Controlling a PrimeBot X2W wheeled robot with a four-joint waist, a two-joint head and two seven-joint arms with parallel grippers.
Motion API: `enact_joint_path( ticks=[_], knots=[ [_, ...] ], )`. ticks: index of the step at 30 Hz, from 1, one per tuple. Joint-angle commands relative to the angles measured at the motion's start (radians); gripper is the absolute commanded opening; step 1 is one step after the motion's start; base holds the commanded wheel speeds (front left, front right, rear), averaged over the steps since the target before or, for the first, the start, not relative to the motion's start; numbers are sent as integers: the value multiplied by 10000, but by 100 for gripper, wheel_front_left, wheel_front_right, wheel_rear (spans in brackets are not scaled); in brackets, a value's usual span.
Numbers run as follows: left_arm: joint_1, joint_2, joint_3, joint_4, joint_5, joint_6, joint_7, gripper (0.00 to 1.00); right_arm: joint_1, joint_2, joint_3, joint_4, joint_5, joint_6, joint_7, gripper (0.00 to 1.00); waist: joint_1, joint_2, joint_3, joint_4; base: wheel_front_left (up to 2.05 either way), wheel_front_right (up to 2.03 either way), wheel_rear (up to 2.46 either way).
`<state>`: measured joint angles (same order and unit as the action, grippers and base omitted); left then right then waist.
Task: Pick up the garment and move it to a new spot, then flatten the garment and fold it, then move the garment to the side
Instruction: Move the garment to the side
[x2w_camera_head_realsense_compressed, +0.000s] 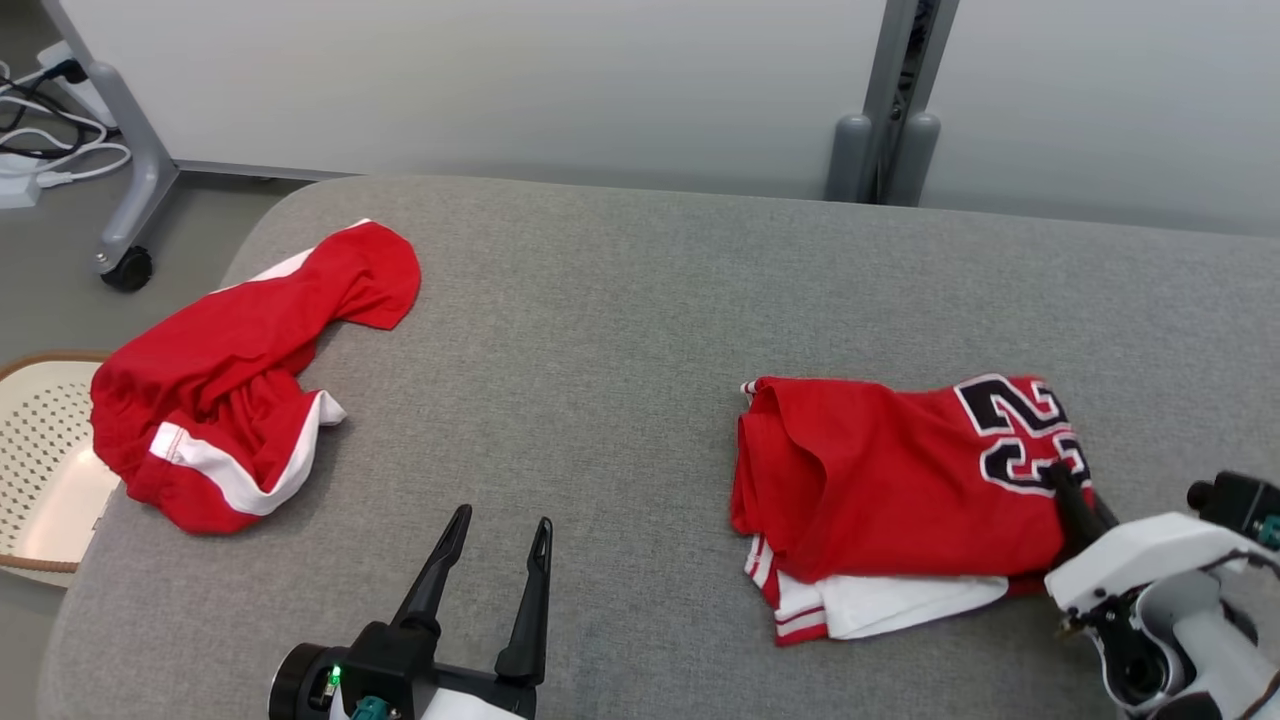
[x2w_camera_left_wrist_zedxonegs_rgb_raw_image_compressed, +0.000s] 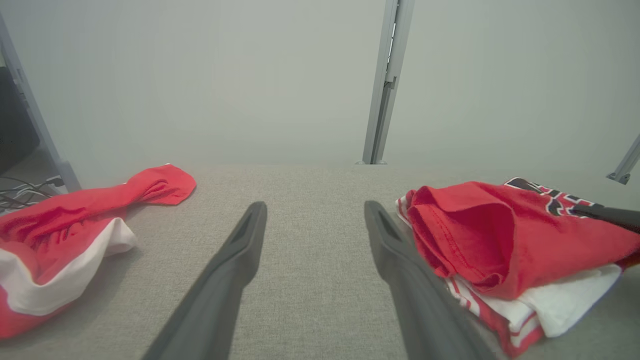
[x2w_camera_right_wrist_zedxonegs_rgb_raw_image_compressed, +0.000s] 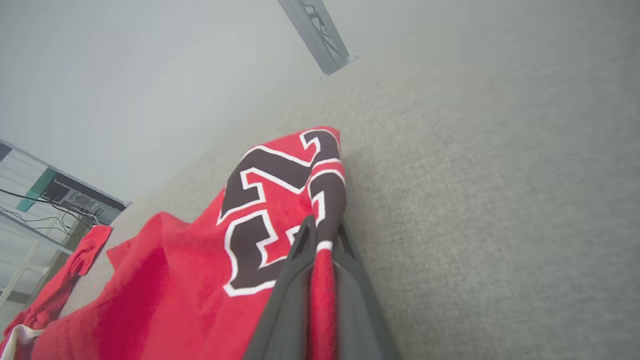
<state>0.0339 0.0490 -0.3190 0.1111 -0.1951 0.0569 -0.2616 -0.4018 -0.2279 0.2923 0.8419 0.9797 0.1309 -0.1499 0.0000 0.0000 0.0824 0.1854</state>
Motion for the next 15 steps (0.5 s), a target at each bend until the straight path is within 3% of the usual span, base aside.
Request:
enact_joint_path(
  ticks=[1,15],
  knots=[
    [-162,33,44,-35,40,39,-40,100,-225,-190,114,-153,-141,-2,-230,0,0,0,40,-88,0,0,0],
    [-861,33,-46,-533,287,-122,-40,100,-2743,-1607,1255,-739,-2201,-3,-1175,0,0,0,1233,-1508,0,0,0]
  ],
)
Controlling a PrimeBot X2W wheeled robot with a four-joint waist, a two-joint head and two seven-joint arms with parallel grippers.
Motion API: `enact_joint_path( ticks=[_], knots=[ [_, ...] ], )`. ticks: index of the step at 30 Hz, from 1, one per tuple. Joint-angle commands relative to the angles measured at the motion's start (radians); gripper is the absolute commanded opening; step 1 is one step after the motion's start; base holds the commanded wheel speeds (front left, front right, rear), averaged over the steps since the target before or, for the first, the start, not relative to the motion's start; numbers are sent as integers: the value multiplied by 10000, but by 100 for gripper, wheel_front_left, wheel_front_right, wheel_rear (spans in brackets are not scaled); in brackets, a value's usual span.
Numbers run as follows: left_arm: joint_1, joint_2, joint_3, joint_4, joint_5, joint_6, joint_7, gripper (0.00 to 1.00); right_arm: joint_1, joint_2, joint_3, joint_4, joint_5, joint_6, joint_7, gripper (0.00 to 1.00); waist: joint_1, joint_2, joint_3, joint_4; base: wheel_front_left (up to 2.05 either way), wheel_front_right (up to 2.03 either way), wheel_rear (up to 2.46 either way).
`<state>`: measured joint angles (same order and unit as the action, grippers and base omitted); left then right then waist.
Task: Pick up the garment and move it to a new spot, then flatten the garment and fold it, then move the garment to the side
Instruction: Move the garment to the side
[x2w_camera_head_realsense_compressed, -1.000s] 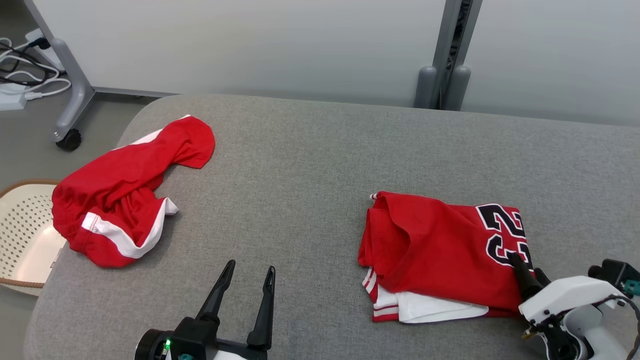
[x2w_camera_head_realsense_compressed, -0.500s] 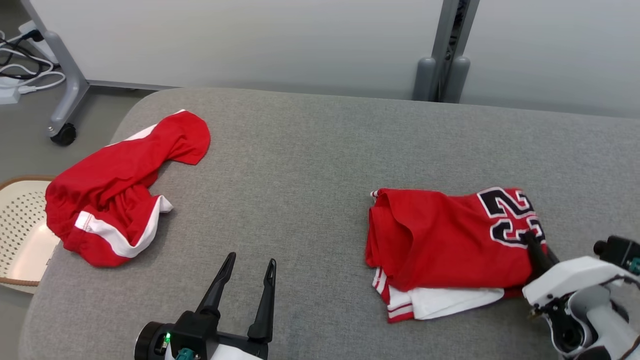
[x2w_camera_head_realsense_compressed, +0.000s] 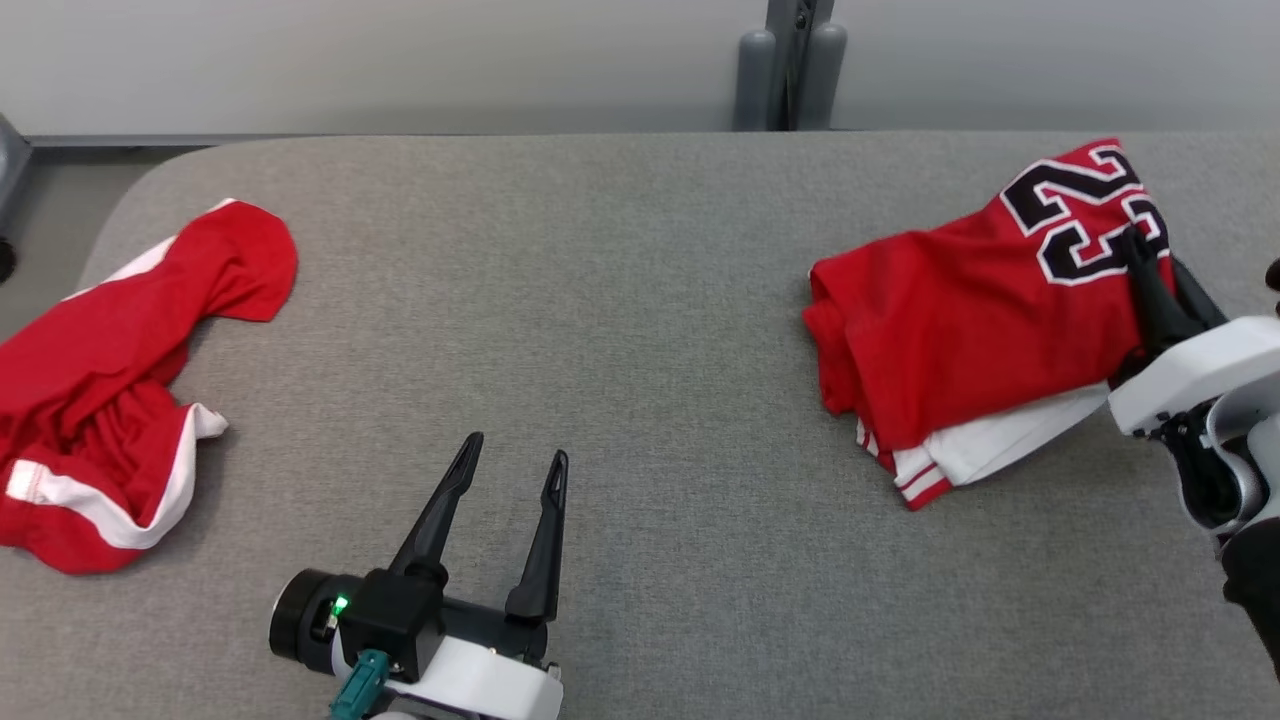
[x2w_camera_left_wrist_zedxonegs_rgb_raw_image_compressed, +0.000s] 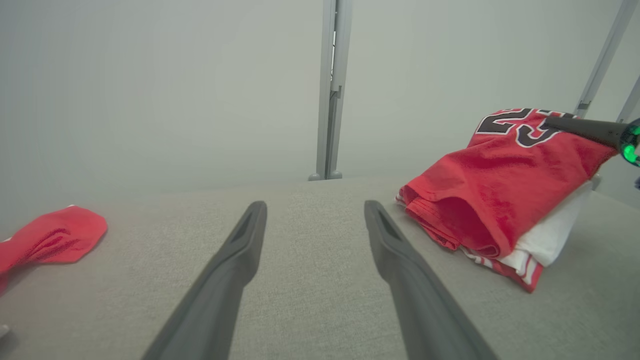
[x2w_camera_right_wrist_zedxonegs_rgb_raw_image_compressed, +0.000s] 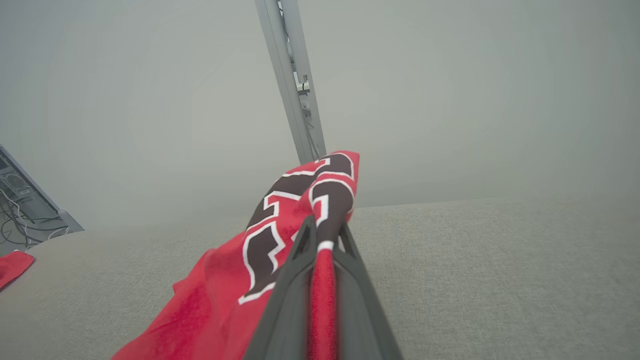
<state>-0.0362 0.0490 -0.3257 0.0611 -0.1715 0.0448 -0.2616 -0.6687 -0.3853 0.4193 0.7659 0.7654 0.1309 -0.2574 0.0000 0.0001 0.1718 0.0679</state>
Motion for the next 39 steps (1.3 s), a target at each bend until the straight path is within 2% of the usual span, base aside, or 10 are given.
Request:
enact_joint_path(
  ticks=[1,7,16,25,29,32,39],
  knots=[
    [-247,33,24,-110,91,-26,-40,100,-303,-124,-25,35,-207,-3,-107,0,0,-1,473,-454,0,0,0],
    [-810,145,29,-473,460,-195,-40,100,-1504,-419,-223,106,-1142,-3,-107,0,0,-1,1321,-1261,0,0,0],
    [-1671,470,-182,-829,846,-436,97,100,-2589,-852,-790,529,-1595,-3,-104,0,0,-1,2580,-2018,0,0,0],
    [-2074,587,-316,-1497,1051,-430,383,100,-2994,-1621,-1648,747,-2055,-3,-105,0,0,-1,3200,-2097,0,0,0],
    [-2189,631,-392,-1917,1110,-387,519,100,-3230,-1974,-2094,916,-2600,-3,-104,0,0,-1,3478,-2097,0,0,0],
    [-2310,674,-497,-2246,1201,-439,637,100,-3468,-2203,-2398,1153,-3131,-3,-101,0,0,-1,3702,-2032,0,0,0],
    [-2624,734,-797,-3094,1379,-529,1026,100,-4119,-2662,-2968,2032,-5583,-3,-96,0,0,-1,4309,-1828,0,0,0]
  ],
)
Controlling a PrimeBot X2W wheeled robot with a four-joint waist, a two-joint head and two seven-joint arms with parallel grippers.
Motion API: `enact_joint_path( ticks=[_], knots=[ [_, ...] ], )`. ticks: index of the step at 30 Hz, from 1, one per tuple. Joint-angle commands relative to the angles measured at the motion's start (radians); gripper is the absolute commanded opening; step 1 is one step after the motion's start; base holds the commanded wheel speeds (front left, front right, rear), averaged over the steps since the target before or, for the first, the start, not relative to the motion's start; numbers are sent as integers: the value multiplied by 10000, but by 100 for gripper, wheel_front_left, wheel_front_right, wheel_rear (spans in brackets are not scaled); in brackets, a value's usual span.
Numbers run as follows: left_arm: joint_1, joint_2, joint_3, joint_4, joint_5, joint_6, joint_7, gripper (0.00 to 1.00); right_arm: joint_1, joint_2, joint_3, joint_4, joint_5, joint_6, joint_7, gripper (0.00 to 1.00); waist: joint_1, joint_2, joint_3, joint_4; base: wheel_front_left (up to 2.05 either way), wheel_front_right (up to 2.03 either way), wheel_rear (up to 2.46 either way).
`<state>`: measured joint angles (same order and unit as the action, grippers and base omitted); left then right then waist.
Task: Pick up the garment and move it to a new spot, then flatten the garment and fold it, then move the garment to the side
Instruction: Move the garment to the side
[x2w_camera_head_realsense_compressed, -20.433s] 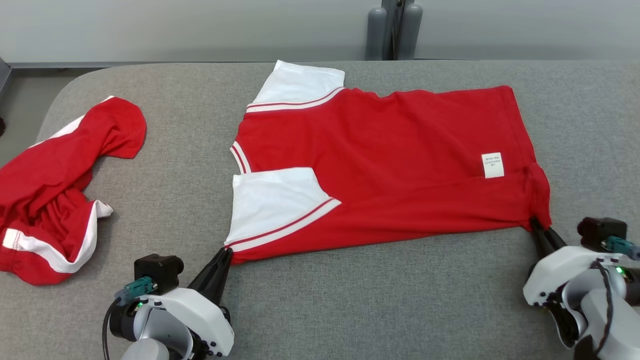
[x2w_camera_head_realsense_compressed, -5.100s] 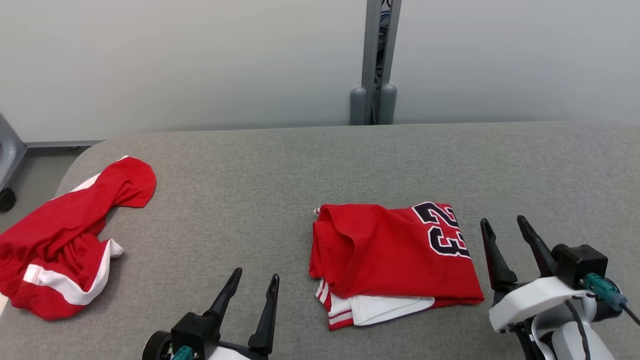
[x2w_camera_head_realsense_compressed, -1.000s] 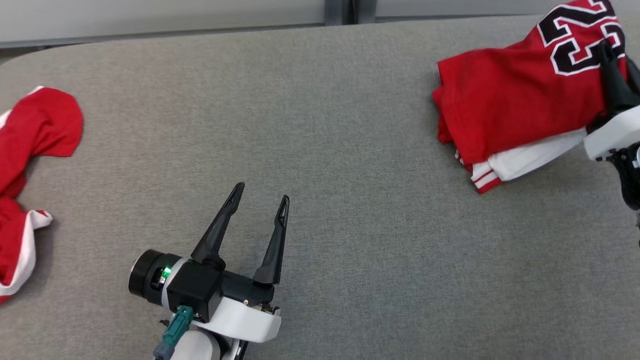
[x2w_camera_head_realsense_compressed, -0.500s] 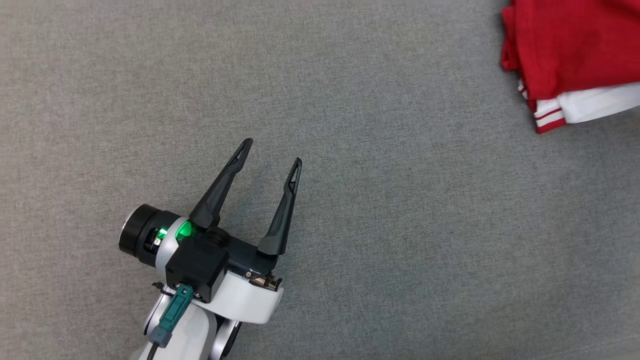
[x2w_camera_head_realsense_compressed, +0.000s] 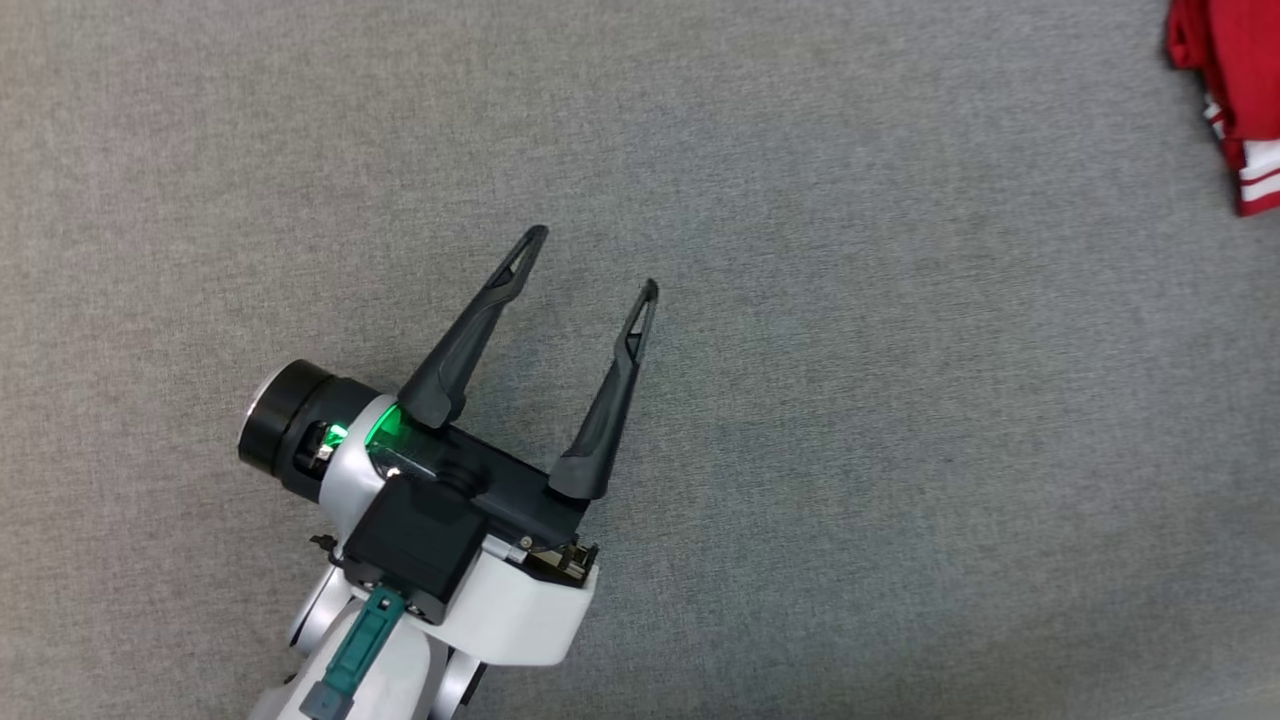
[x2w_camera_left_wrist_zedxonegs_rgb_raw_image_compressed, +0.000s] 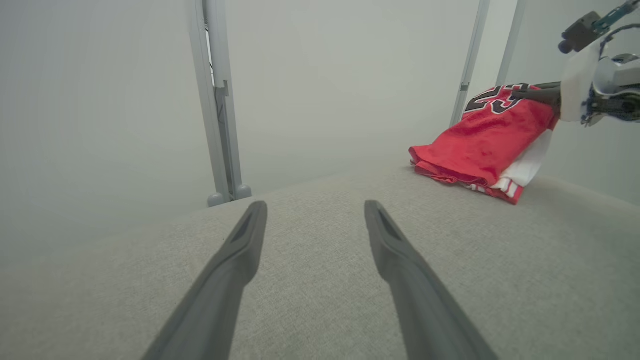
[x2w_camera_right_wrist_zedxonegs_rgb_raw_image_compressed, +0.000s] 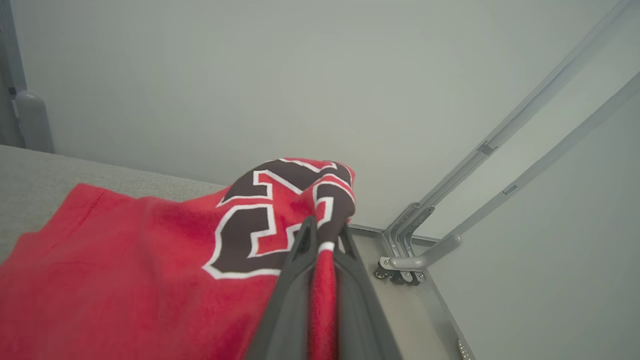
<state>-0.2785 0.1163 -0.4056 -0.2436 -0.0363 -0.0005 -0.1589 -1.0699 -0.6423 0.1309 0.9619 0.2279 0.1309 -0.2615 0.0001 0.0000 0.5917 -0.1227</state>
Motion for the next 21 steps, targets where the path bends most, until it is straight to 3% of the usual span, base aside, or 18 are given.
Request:
enact_joint_path(
  ticks=[1,2,3,5,6,9,12,16,21],
  knots=[
    [-226,67,-32,-108,37,-74,38,100,-130,-96,-269,227,-567,-5,-55,0,-1,0,150,113,0,0,0],
    [-232,69,-71,-147,41,-79,56,100,-163,-102,-455,391,-938,-5,-54,10,-1,0,185,153,0,0,0],
    [-224,69,-102,-173,42,-96,74,100,-189,-91,-643,517,-1309,-3,-55,31,-1,0,206,192,0,0,0],
    [-211,80,-155,-195,34,-118,88,100,-224,-10,-1145,836,-1952,-3,-54,49,-1,0,227,256,0,0,0],
    [-203,83,-176,-205,24,-122,101,100,-220,40,-1407,977,-2293,-3,-56,96,-1,0,229,282,0,0,0],
    [-174,68,-264,-185,-25,-143,119,100,-154,156,-2226,1096,-3219,-5,-56,100,-1,0,196,384,0,0,0],
    [-203,56,-321,-197,-37,-112,86,100,196,364,-3013,305,-4312,-3,-54,100,-1,0,149,471,0,0,0],
    [-96,24,-333,-90,-101,-12,-28,100,839,1527,-3853,-1158,-5088,-5,-34,100,-1,0,-98,543,0,0,0],
    [110,-58,-221,208,-238,242,-175,100,1696,2882,-3607,-2399,-4578,-3,-31,100,-1,0,-711,689,0,0,0]
  ],
)
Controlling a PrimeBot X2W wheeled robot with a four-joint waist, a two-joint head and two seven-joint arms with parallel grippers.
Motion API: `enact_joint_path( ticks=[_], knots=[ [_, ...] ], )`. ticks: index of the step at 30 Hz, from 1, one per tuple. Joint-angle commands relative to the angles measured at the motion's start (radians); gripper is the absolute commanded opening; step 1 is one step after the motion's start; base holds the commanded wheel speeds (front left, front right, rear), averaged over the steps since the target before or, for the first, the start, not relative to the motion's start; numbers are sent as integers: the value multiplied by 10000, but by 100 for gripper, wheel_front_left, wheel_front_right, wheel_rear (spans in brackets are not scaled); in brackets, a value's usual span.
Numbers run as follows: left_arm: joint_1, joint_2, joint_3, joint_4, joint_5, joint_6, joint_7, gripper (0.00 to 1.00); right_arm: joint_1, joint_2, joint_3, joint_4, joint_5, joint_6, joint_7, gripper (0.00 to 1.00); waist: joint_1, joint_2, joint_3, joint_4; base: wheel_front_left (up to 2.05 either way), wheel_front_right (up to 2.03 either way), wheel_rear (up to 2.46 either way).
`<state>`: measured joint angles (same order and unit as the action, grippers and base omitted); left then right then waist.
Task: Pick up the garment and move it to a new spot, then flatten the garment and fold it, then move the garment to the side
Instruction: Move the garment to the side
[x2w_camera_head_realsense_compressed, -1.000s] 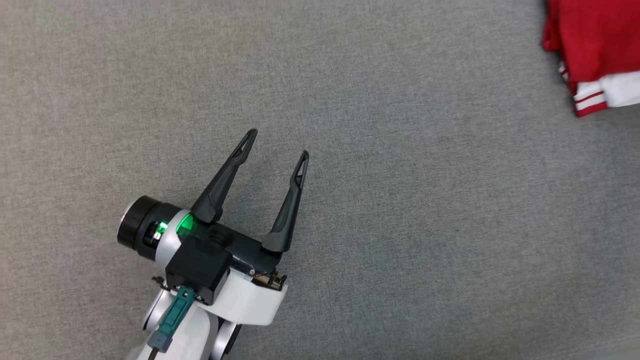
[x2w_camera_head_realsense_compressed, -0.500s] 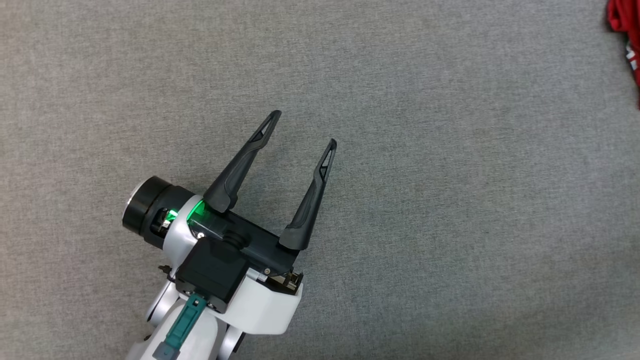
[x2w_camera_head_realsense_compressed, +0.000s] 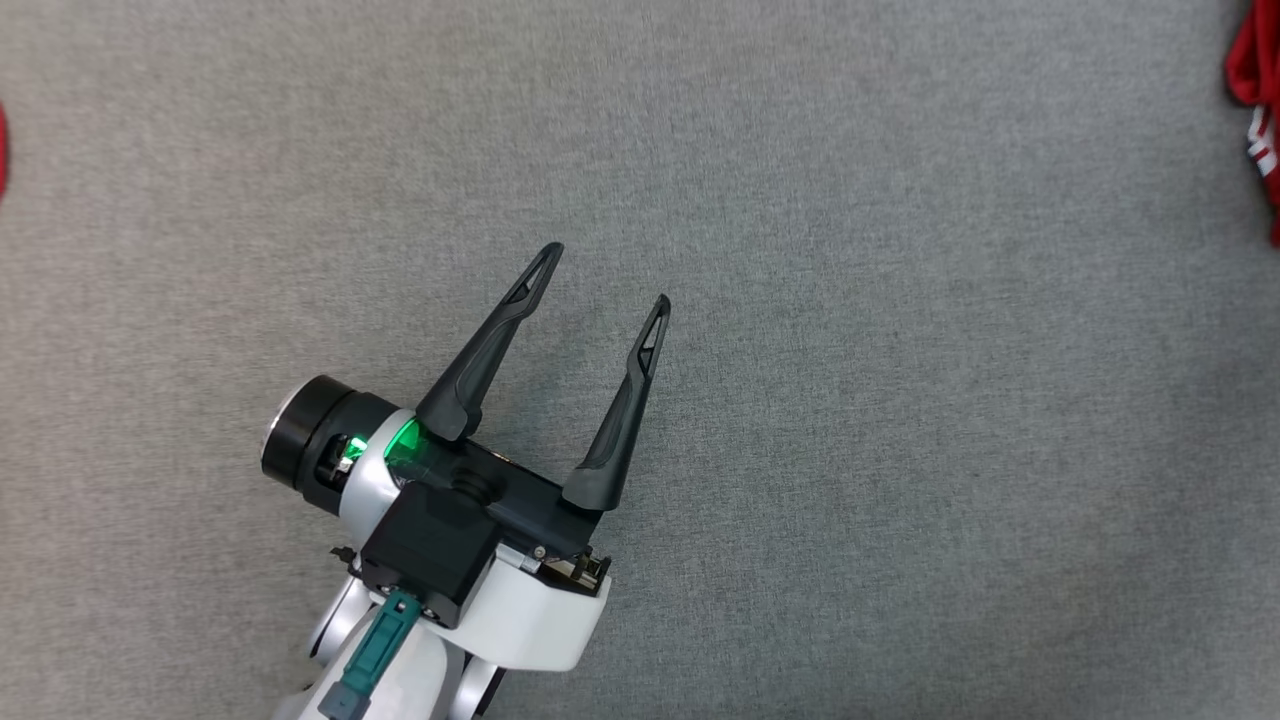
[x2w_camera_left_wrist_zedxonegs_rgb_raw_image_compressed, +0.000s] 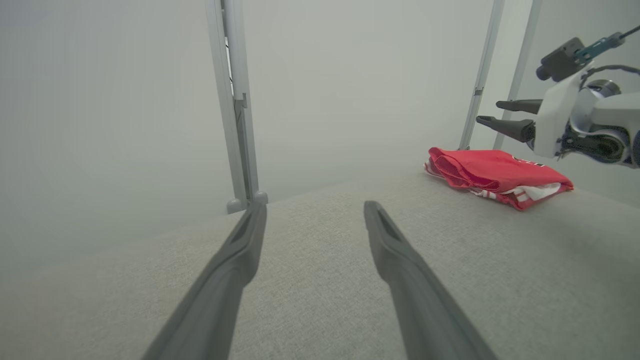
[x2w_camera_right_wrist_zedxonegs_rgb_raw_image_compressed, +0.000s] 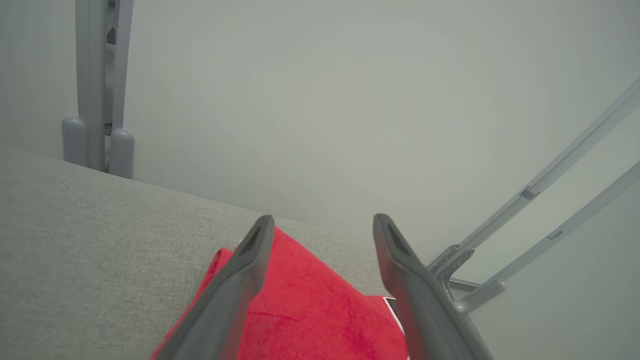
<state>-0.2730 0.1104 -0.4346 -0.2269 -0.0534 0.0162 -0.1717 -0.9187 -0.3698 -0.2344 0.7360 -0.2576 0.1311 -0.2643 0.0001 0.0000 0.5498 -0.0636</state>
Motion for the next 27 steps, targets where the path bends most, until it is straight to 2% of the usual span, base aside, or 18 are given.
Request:
enact_joint_path(
  ticks=[1,6,16,19,27],
  knots=[
    [133,-12,96,135,-107,132,-57,100,381,343,193,-354,437,-5,-4,100,-1,0,-458,148,0,0,0],
    [486,-77,287,602,-362,434,-40,100,1283,1089,1260,-1299,1689,-5,-2,100,-1,0,-1296,428,0,0,0],
    [1406,-163,818,1354,-1092,946,-257,100,3315,1443,3243,-2997,3480,-5,-3,100,-1,0,-2804,1031,0,0,0],
    [1583,-167,1185,1619,-1323,1217,-315,100,3961,1600,3509,-3601,3863,-5,-4,100,-1,0,-3262,1186,0,0,0],
    [1958,-273,1606,2006,-2082,1228,-663,100,5752,2172,3568,-5069,4181,-5,-4,100,-1,0,-4341,1401,0,0,0]
  ],
)
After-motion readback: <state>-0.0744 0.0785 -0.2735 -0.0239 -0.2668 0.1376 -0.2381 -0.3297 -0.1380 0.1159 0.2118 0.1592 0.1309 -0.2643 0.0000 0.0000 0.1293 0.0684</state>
